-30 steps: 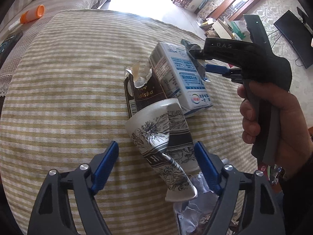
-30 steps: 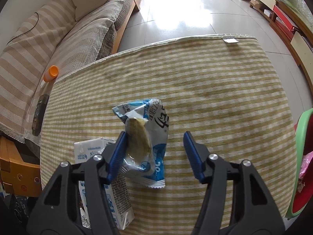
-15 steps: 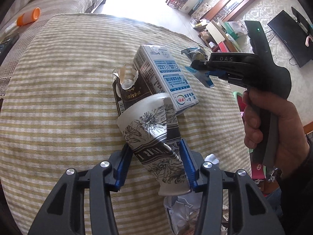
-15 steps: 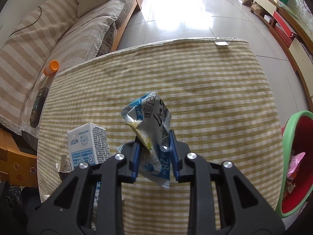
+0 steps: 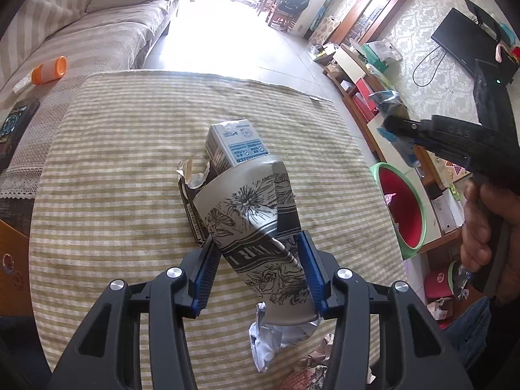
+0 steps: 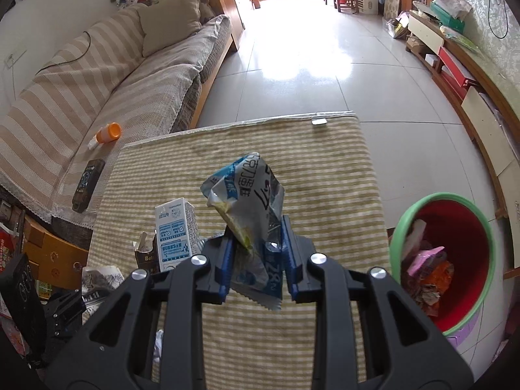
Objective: Collect trash
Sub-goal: 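Grasp the blue-white snack bag with the right tool while the left tool grasps the paper cup, then carry the snack bag and paper cup over the red bin and open both tools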
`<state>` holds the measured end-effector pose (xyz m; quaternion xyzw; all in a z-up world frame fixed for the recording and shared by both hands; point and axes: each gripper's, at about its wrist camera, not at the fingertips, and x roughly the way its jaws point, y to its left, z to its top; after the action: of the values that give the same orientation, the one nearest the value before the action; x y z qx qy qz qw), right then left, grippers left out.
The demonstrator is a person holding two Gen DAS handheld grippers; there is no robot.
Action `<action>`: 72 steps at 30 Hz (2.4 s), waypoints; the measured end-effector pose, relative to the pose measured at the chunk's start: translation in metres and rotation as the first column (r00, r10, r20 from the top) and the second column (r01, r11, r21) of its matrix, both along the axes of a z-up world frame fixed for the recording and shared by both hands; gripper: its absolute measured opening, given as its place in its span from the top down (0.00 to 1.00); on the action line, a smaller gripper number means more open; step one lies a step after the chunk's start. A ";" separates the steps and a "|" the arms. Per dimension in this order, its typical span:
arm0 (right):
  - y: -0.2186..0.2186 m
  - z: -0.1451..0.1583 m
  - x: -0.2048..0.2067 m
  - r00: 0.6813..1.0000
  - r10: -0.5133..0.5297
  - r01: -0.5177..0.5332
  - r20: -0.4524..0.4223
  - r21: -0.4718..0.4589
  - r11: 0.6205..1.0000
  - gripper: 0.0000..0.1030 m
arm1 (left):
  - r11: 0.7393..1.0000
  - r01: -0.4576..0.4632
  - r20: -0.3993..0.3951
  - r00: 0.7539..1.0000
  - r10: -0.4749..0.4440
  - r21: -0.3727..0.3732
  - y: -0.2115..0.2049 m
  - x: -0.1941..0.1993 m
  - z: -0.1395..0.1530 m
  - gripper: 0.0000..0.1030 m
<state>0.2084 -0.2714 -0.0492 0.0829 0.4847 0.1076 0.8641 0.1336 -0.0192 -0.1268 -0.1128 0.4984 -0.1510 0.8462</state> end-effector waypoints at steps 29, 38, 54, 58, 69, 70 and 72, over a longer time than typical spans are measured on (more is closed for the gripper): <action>-0.220 0.043 -0.096 0.911 -0.404 0.397 0.086 0.091 0.913 0.75 | 0.927 0.365 0.156 0.914 -0.375 0.088 -0.206 0.039 0.104 0.56; -0.261 0.031 -0.107 0.862 -0.506 0.499 0.040 0.118 0.859 0.75 | 0.863 0.505 0.131 0.855 -0.501 0.004 -0.276 0.051 0.097 0.56; -0.274 0.021 -0.099 0.841 -0.541 0.538 -0.007 0.114 0.835 0.75 | 0.829 0.558 0.074 0.829 -0.555 -0.033 -0.329 0.057 0.082 0.55; -0.274 0.019 -0.098 0.837 -0.547 0.545 -0.016 0.117 0.831 0.75 | 0.829 0.558 0.069 0.829 -0.554 -0.044 -0.335 0.059 0.081 0.55; -0.278 0.018 -0.094 0.831 -0.556 0.554 -0.022 0.122 0.823 0.70 | 0.840 0.540 0.073 0.841 -0.536 -0.052 -0.340 0.064 0.081 0.27; -0.278 0.017 -0.094 0.830 -0.557 0.555 -0.020 0.124 0.822 0.66 | 0.842 0.537 0.070 0.843 -0.534 -0.053 -0.338 0.065 0.081 0.27; -0.278 0.019 -0.093 0.830 -0.558 0.555 -0.015 0.119 0.823 0.64 | 0.846 0.530 0.064 0.848 -0.526 -0.063 -0.334 0.066 0.081 0.26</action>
<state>0.1151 -0.5493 -0.0304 0.2708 0.4234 -0.1195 0.8562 0.1998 -0.3527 -0.0463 -0.0010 0.4851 -0.3994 0.7779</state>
